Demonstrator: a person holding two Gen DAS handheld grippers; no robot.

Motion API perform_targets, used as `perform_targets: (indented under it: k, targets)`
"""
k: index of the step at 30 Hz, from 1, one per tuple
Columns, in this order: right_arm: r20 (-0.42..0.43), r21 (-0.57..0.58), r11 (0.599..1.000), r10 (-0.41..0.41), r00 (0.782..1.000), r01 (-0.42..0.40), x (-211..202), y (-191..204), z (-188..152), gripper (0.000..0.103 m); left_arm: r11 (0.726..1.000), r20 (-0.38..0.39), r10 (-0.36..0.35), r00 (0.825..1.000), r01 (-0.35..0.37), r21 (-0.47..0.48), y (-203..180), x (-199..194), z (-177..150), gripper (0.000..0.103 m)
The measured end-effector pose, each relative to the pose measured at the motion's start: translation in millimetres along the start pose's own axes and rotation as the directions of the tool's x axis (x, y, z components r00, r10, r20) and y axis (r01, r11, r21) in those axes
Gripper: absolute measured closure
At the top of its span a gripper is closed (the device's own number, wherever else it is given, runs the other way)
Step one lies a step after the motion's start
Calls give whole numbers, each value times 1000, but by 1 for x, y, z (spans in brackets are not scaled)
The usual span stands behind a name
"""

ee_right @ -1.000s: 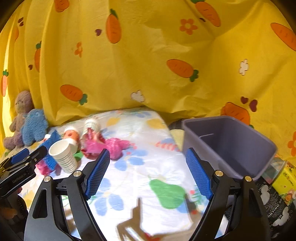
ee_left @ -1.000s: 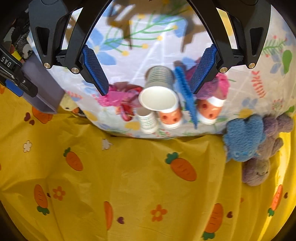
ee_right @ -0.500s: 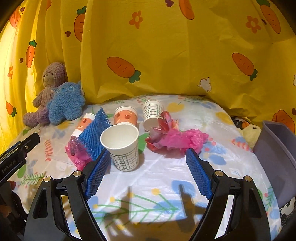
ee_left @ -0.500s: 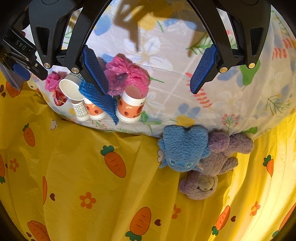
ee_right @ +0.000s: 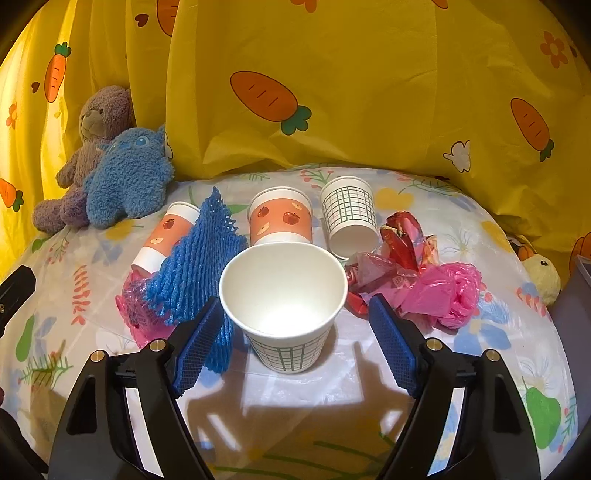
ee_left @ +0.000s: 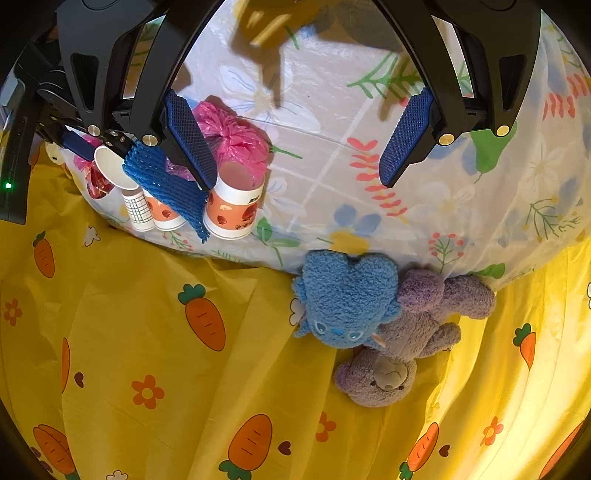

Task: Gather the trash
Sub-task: 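Move the right tool back to the pile and grasp the white paper cup, then grasp the blue mesh sleeve with the left tool while the right tool holds the white cup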

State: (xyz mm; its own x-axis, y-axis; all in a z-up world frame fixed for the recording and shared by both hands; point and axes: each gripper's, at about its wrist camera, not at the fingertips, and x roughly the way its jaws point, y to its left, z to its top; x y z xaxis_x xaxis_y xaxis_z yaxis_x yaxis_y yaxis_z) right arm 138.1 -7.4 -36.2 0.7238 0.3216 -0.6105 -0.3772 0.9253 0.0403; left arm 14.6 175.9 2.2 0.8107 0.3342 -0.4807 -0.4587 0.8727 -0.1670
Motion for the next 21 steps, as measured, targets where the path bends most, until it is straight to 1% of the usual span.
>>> perform_targets:
  k: [1, 4, 6, 7, 9, 12, 15, 18, 19, 21]
  targets:
    - [-5, 3, 1000, 2, 1000, -2, 3, 0, 1, 25, 1000, -1, -2, 1000, 2, -1, 0, 1, 0, 15]
    - [-18, 6, 1000, 9, 1000, -8, 10, 0, 2, 32, 1000, -6, -12, 1000, 12, -3, 0, 5, 0, 15]
    - [-28, 6, 1000, 19, 999, -19, 14, 0, 1, 42, 1000, -10, -17, 1000, 17, 1, -2, 8, -1, 15]
    - [-26, 3, 1000, 20, 999, -19, 14, 0, 1, 42, 1000, -13, -17, 1000, 17, 2, -3, 10, -2, 15]
    - [-20, -7, 1000, 19, 1000, -19, 13, 1, 1, 47, 1000, -20, -18, 1000, 18, 4, -4, 12, -3, 15]
    - [-5, -3, 1000, 20, 1000, -20, 8, -3, 0, 49, 1000, -20, -24, 1000, 24, 8, -6, 13, -4, 15]
    - [17, 27, 999, 34, 999, -34, -6, -15, -2, 49, 999, -12, -47, 999, 47, 20, -11, 9, -4, 15]
    - [64, 51, 998, 31, 997, -34, -26, -28, -6, 49, 994, -13, -112, 994, 112, 18, -20, 5, -6, 15]
    - [79, 60, 998, 25, 997, -30, -33, -32, -8, 49, 990, -20, -140, 990, 140, 21, -25, 4, -8, 15]
    - [99, 79, 996, 20, 995, -28, -44, -40, -12, 49, 979, -38, -199, 979, 201, 41, -40, 3, -13, 19]
